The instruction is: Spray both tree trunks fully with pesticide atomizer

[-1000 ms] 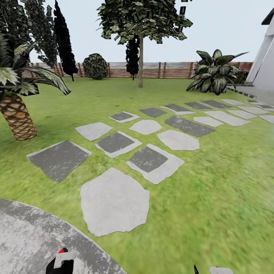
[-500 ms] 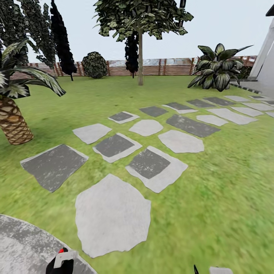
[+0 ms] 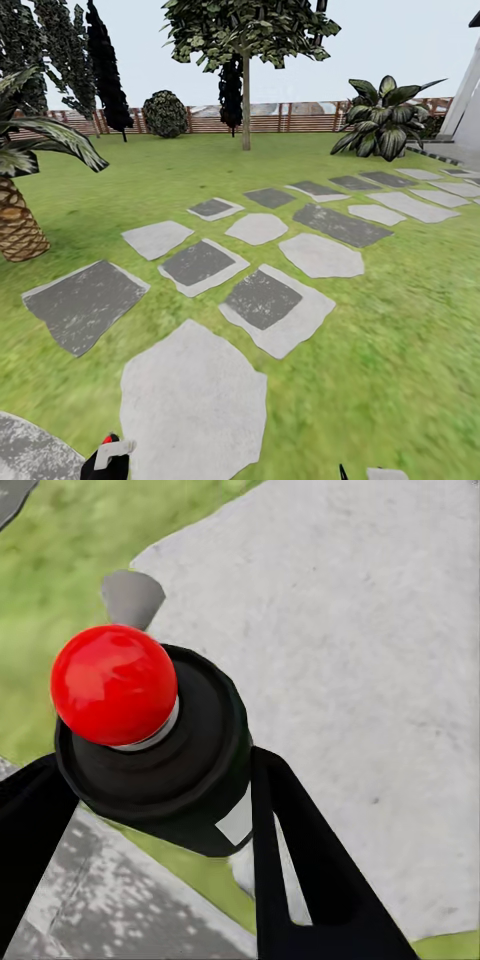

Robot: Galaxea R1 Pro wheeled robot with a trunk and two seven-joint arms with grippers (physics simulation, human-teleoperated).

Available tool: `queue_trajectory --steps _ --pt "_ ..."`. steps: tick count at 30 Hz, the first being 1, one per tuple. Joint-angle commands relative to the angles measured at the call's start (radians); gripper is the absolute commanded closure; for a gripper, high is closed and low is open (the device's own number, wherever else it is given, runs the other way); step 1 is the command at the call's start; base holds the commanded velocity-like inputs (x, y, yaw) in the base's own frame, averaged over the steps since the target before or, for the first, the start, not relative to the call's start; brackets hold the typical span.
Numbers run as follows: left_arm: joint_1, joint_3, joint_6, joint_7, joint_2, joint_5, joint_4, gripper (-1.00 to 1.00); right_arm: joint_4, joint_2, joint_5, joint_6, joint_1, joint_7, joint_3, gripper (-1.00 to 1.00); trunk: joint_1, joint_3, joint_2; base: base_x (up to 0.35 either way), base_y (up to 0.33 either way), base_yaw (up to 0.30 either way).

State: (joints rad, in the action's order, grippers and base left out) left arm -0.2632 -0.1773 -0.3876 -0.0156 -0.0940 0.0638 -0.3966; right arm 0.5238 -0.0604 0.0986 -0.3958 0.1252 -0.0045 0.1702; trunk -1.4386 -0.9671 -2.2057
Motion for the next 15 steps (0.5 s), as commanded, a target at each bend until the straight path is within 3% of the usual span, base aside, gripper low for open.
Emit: queue_trajectory --steps 1,15 --pt "-0.001 -0.004 -0.004 -0.001 0.000 0.007 0.001 1.00 -0.001 0.001 0.010 -0.003 0.001 0.000 0.005 -1.00 0.000 -0.001 0.000 0.337 0.000 0.000" --pt "-0.001 -0.004 -0.004 -0.001 0.000 0.007 0.001 1.00 -0.001 0.001 0.010 -0.002 0.001 -0.001 0.005 -1.00 0.000 -0.017 0.000 0.337 0.000 0.000"
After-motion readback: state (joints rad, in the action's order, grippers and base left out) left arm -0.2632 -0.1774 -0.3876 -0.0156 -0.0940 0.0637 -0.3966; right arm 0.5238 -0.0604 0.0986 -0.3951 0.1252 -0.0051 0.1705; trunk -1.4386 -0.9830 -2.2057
